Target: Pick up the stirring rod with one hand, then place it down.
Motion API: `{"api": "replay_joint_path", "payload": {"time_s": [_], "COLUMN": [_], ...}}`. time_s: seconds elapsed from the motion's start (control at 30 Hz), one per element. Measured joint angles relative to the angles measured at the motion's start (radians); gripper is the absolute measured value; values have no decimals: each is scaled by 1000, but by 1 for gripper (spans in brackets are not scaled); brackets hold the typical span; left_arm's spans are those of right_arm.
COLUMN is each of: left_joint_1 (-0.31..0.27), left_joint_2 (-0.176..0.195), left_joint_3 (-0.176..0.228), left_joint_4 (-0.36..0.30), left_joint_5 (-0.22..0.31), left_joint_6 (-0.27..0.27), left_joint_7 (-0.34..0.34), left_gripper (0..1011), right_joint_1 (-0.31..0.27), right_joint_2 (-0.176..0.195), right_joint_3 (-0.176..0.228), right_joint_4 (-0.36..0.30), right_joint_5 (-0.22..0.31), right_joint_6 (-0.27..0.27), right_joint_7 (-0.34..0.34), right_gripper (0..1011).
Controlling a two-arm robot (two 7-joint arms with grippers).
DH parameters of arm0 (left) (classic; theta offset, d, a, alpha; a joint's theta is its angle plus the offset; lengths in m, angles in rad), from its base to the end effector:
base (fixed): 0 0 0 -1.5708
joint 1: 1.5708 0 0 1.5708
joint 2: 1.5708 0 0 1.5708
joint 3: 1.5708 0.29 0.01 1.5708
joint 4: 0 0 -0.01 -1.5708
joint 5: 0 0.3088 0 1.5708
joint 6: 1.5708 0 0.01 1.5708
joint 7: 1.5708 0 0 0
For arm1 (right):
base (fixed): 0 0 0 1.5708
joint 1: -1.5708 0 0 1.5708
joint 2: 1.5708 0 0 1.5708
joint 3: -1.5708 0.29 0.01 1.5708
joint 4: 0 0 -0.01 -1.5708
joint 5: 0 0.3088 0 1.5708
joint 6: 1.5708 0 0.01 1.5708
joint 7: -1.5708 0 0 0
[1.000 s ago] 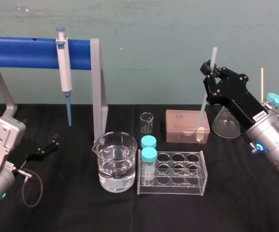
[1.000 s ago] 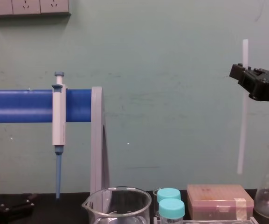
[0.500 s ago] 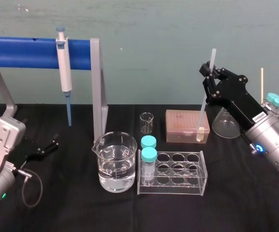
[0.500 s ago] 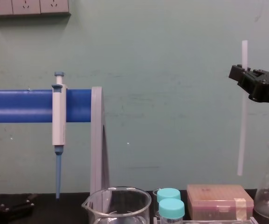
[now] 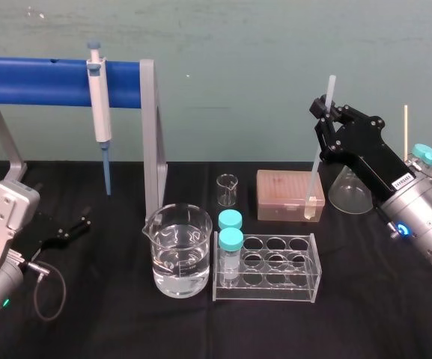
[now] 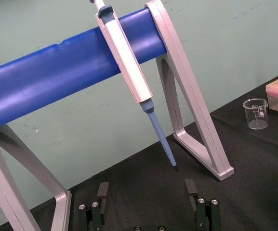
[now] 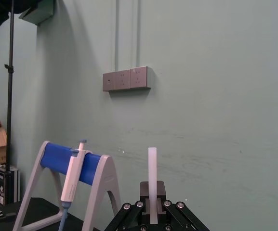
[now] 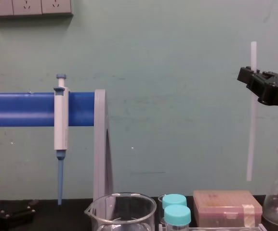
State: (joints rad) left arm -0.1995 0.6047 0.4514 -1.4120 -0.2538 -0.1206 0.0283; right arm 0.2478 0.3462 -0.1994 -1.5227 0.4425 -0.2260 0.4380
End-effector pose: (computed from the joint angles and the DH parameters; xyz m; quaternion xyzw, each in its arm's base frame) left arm 0.3581 0.0827 -0.3023 0.1415 -0.1325 0.5799 0.7913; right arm 0.3893 -0.0461 -0.2279 0.1313 -0.1234 -0.4557 0.8717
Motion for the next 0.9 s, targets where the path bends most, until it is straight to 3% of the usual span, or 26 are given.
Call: {"api": "replay_joint_path", "payload": {"time_s": [0.9], "left_joint_1": [0], "left_joint_2": [0], "left_joint_3": [0], "left_joint_4": [0], "left_joint_5": [0], "left_joint_6": [0], "left_joint_7": [0], "left_gripper": [1000], "right_joint_1": [-3], "right_joint_2": [-2], "right_joint_3": [-1], "right_joint_4": [-2], "right_joint_5": [-2], "right_joint_6": [-3], "right_joint_7": [0], "right_gripper": [72]}}
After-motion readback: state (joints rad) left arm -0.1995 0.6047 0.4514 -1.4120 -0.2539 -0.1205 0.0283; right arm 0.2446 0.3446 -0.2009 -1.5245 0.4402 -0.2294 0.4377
